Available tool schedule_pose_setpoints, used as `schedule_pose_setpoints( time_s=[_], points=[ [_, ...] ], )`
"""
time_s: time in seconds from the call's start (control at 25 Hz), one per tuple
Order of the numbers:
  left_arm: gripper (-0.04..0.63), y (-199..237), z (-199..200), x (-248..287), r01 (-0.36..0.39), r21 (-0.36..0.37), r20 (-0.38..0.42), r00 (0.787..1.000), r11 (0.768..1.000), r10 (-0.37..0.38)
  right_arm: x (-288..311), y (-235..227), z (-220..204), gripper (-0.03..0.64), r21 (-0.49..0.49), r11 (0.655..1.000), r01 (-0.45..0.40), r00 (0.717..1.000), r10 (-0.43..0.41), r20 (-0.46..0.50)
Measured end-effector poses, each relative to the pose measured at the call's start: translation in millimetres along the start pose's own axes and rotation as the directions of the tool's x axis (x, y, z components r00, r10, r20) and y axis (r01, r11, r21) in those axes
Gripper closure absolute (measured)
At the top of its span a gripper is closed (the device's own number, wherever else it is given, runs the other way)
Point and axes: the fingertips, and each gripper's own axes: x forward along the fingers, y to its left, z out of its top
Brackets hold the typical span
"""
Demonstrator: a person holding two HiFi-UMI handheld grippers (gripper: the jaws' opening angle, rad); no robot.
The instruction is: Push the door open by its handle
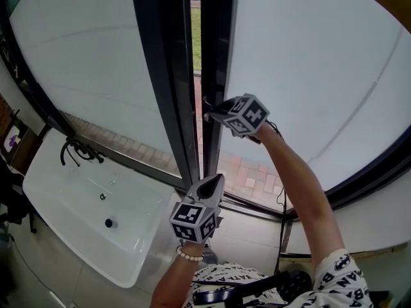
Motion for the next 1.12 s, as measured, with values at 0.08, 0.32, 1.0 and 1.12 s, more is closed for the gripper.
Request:
schedule_pose_setpoints(
  time_s=[0.08,0.32,1.0,1.12],
  points=[
    [0.603,0.1,-1.6,4.4,0.008,0.003,-0.003,1.000,1.000,-0.008,-0.1,-2.3,-1.3,0.552,0.015,1.000,0.003,1.000,-0.003,0.003],
    [0.603,1.0,-4.2,19.5,0.032,0.016,-0.006,0.999,0.999,-0.032,3.3,-11.5,-12.9,0.552,0.092,0.996,-0.008,1.000,0.007,0.005],
    [0.603,14.5,6.1,96.5,0.077,0.010,-0.099,0.992,0.997,-0.075,18.7,-82.4,-16.0,0.552,0.198,0.979,0.048,0.998,-0.054,0.026],
    [0.604,16.6,6.5,116.4,0.050,0.002,-0.094,0.994,0.999,-0.050,21.7,-99.5,-22.3,0.552,0.190,0.980,0.053,0.998,-0.057,0.019]
  ],
)
